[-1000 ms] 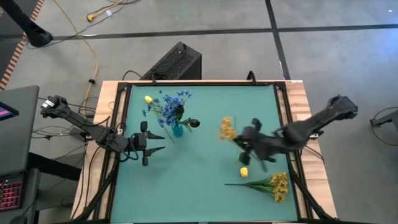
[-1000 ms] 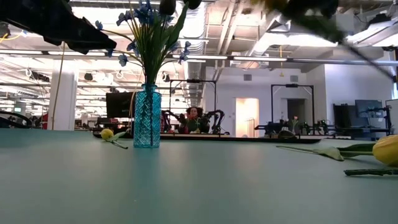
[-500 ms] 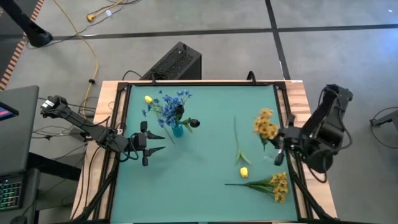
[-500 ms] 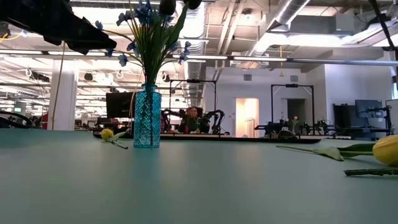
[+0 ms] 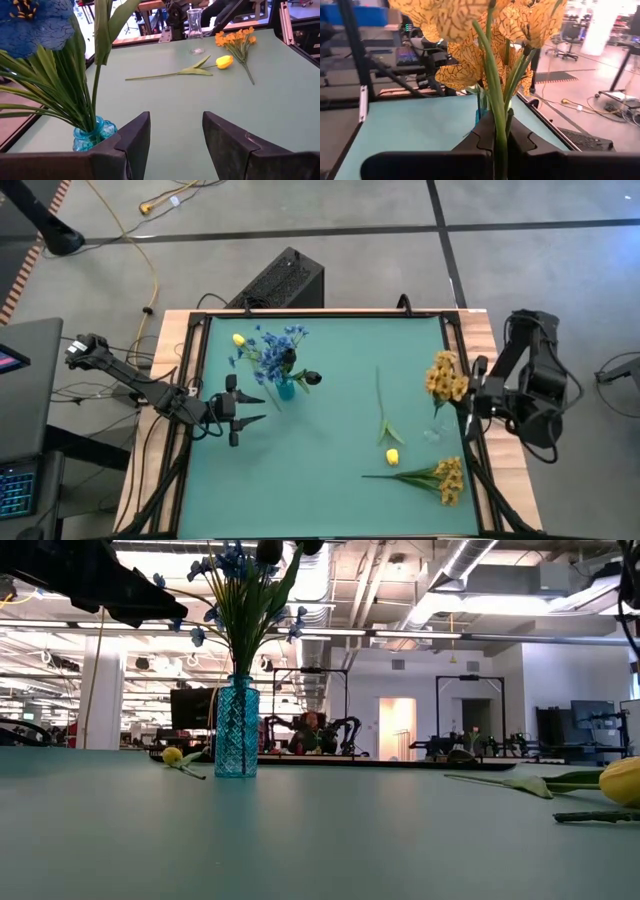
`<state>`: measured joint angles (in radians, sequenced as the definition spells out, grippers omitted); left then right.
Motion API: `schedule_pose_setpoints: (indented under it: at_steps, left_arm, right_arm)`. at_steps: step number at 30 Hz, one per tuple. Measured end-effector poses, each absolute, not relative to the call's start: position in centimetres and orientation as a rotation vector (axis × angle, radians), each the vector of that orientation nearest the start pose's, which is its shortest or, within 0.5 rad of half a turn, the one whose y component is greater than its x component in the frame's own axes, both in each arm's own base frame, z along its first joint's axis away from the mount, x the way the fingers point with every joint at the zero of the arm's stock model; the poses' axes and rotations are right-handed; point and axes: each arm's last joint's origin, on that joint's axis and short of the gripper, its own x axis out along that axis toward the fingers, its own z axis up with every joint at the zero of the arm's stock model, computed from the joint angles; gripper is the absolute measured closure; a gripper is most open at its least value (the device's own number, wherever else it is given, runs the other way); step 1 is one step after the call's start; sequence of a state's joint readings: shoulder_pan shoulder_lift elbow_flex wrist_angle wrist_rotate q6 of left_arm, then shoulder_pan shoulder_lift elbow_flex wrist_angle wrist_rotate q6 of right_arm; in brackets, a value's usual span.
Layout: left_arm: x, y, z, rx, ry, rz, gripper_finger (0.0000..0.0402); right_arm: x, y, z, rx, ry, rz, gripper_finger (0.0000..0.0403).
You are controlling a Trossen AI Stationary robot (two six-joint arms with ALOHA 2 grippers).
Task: Sort flowers into vase by color
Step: Put the top yellow flowers into the transparent vase
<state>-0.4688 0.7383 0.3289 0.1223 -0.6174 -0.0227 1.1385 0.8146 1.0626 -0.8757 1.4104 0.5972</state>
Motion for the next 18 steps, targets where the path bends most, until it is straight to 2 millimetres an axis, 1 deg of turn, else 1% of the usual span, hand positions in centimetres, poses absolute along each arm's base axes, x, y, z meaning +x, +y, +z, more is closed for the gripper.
schedule_pose_setpoints:
  at_steps: [7, 18]
  left_arm:
    - [15.1, -5.8, 21.3, 0.122, 0.244, 0.151, 0.0231]
    - [15.1, -5.8, 21.3, 0.111, 0.245, 0.152, 0.0231]
  right_arm:
    - [6.5, 9.1, 36.6, -0.009, 0.132, -0.216, 0.0361]
    - [6.0, 8.4, 35.4, 0.026, 0.194, -0.197, 0.0360]
